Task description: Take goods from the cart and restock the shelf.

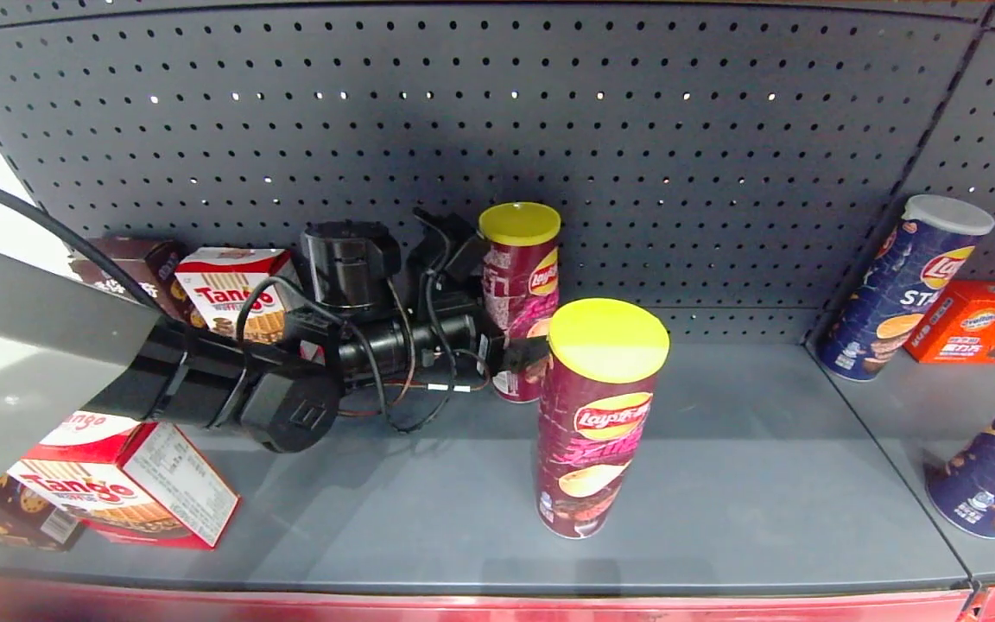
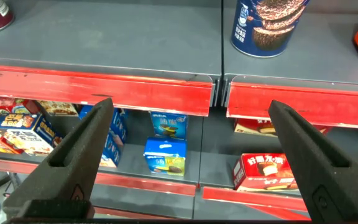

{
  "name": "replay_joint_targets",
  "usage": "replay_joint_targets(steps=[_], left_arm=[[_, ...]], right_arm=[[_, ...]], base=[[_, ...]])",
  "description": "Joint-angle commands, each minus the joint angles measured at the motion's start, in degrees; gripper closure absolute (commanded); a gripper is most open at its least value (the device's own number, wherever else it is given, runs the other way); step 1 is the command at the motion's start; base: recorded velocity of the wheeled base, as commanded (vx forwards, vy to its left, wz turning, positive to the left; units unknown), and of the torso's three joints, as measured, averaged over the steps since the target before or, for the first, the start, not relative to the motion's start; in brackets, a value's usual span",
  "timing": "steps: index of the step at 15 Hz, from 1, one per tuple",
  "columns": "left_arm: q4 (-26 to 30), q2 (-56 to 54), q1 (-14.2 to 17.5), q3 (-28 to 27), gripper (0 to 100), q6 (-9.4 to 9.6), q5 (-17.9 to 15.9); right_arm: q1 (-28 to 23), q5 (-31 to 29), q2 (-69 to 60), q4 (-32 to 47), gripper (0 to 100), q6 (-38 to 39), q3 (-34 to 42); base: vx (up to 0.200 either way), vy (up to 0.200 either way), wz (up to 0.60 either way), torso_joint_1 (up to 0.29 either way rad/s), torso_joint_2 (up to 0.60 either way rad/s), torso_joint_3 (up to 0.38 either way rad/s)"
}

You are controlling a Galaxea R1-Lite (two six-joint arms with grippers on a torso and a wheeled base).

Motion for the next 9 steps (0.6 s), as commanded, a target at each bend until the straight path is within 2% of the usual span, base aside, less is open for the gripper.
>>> replay_joint_targets(steps=[1,2,6,9], left_arm=[[-0.07,-1.94,-0.09,0.46,0,-0.01,2.56],[-0.07,-3.61,-0.18,1.95,0,0.25,5.37],[-0.77,-9.23,-1.67,10.21,0,0.69,13.20],[-6.22,-9.50,-1.76,15.40,0,0.61,16.45]], right_arm=[[0.01,0.00,0.09,0.00,0,0.01,0.01],[0.01,0.00,0.09,0.00,0,0.01,0.01],[0.01,0.00,0.09,0.00,0,0.01,0.01],[0.01,0.00,0.09,0.00,0,0.01,0.01]], base=[[0.000,0.000,0.00,0.000,0.00,0.000],[0.000,0.000,0.00,0.000,0.00,0.000],[0.000,0.000,0.00,0.000,0.00,0.000],[0.000,0.000,0.00,0.000,0.00,0.000]])
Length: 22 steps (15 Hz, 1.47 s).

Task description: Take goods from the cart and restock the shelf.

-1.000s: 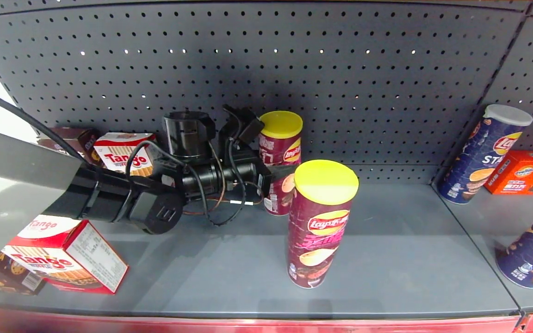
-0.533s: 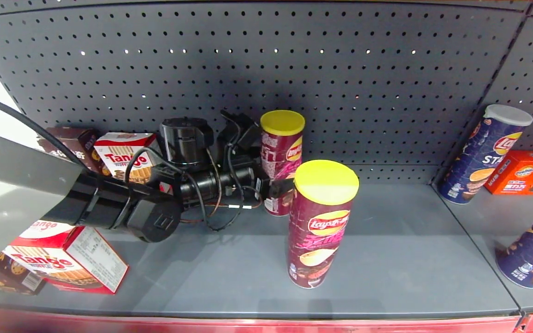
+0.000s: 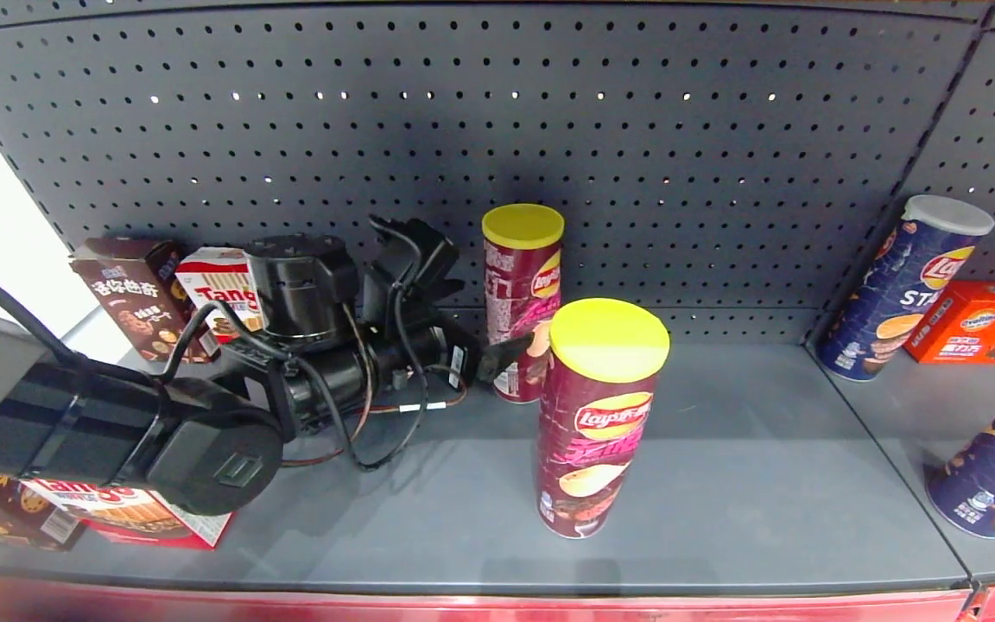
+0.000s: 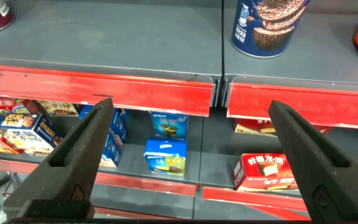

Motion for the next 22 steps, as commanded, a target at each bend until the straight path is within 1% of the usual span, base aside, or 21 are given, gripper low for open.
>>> replay_joint_targets(steps=[1,6,7,8,10,13,16,17,19,22], left_arm=[[-0.53,-0.95,-0.04,1.96,0,-0.09,1.68],[-0.62,0.37,-0.04,1.34,0,0.00,6.07],[-0.62,0.37,-0.04,1.52,0,0.26,6.95],[-0.62,0.37,0.05,1.78,0,1.14,8.27],[-0.70,0.28,0.40,1.78,0,2.11,8.80],[-0.79,0.02,1.02,1.60,0,2.98,9.94],[-1.93,-0.16,1.11,1.78,0,3.07,11.34],[-2.02,-0.77,1.11,2.04,0,3.07,12.49],[-2.02,-1.74,1.54,3.01,0,3.07,13.72],[-1.93,-3.32,2.86,5.56,0,3.51,13.81]], right_arm=[[0.01,0.00,0.09,0.02,0,0.01,0.01],[0.01,0.00,0.00,0.02,0,0.01,0.01],[0.01,0.00,0.09,0.02,0,0.01,0.01],[0.01,0.00,0.09,0.02,0,0.01,0.01],[0.01,0.00,0.09,0.02,0,0.01,0.01],[0.01,0.00,0.09,0.02,0,0.01,0.01],[0.01,0.00,0.09,0.02,0,0.01,0.01],[0.01,0.00,0.09,0.02,0,0.01,0.01],[0.01,0.00,0.09,0.02,0,0.01,0.01],[0.01,0.00,0.00,0.02,0,0.01,0.01]], base=[[0.000,0.000,0.00,0.000,0.00,0.000],[0.000,0.000,0.00,0.000,0.00,0.000],[0.000,0.000,0.00,0.000,0.00,0.000],[0.000,0.000,0.00,0.000,0.00,0.000],[0.000,0.000,0.00,0.000,0.00,0.000],[0.000,0.000,0.00,0.000,0.00,0.000],[0.000,0.000,0.00,0.000,0.00,0.000],[0.000,0.000,0.00,0.000,0.00,0.000],[0.000,0.000,0.00,0.000,0.00,0.000],[0.000,0.000,0.00,0.000,0.00,0.000]])
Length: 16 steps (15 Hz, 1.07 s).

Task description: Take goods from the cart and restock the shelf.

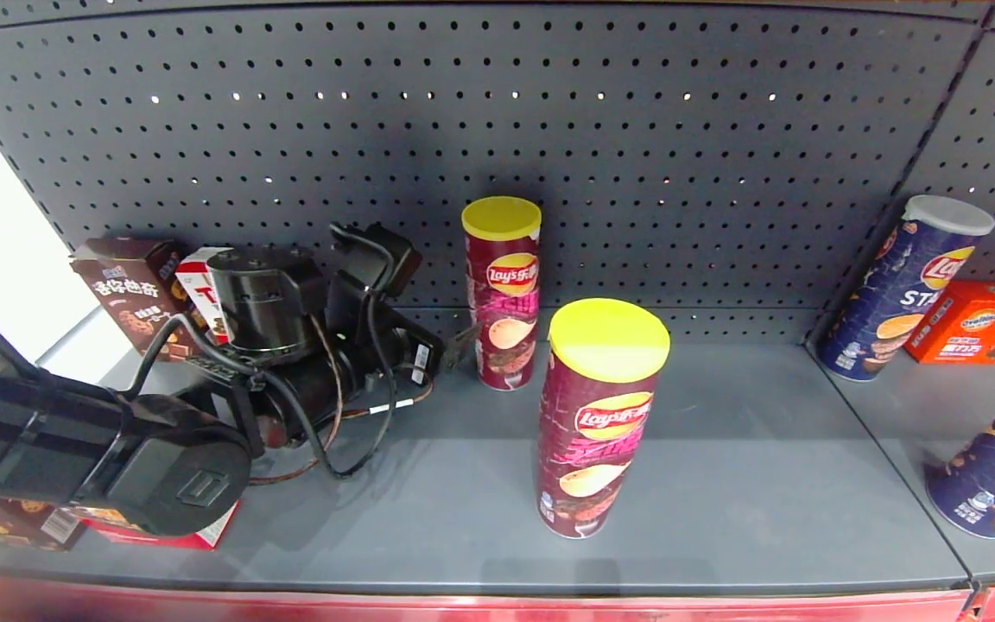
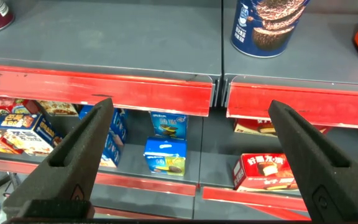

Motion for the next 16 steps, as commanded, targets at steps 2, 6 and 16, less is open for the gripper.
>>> replay_joint_targets(steps=[2,6,16], left_arm=[[-0.02,-0.98,1.13,0.88,0,0.96,0.70],[0.15,-0.19,1.04,0.17,0,1.22,1.66],[0.59,4.03,-0.02,-3.25,0,1.22,1.75]], right_arm=[[0.01,-0.02,0.09,0.02,0,-0.01,0.01],[0.01,-0.02,0.09,0.02,0,-0.01,0.01],[0.01,-0.02,0.00,0.02,0,-0.01,0.01]], base=[[0.000,0.000,0.00,0.000,0.00,0.000],[0.000,0.000,0.00,0.000,0.00,0.000],[0.000,0.000,0.00,0.000,0.00,0.000]])
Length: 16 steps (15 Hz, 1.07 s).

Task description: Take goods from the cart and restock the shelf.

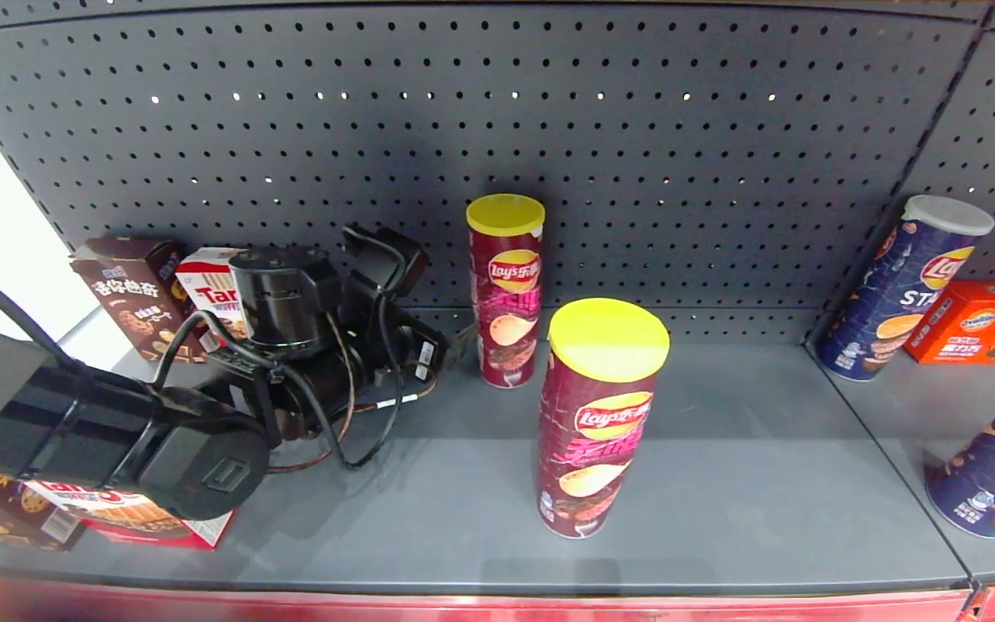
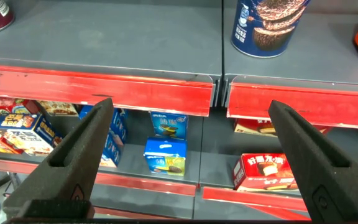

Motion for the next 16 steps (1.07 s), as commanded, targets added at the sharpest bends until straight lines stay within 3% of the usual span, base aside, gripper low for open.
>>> replay_joint_targets(steps=[1,4,8,10,16], left_arm=[[0.00,1.54,-0.44,-0.48,0,0.01,0.03],[-0.09,2.59,-0.35,-0.92,0,0.01,0.12],[-0.35,2.42,0.09,-2.06,0,0.10,3.20],[-0.27,2.42,1.05,-1.88,0,1.07,3.46],[-0.18,4.88,0.53,-2.50,0,1.15,3.90]], right_arm=[[0.05,-0.02,0.09,0.02,0,-0.01,0.01],[0.05,-0.02,0.09,0.02,0,-0.01,0.01],[0.05,-0.02,0.09,0.02,0,-0.01,0.01],[0.05,-0.02,0.09,0.02,0,-0.01,0.01],[0.05,-0.02,0.09,0.02,0,-0.01,0.01]], base=[[0.000,0.000,0.00,0.000,0.00,0.000],[0.000,0.000,0.00,0.000,0.00,0.000],[0.000,0.000,0.00,0.000,0.00,0.000],[0.000,0.000,0.00,0.000,0.00,0.000],[0.000,0.000,0.00,0.000,0.00,0.000]])
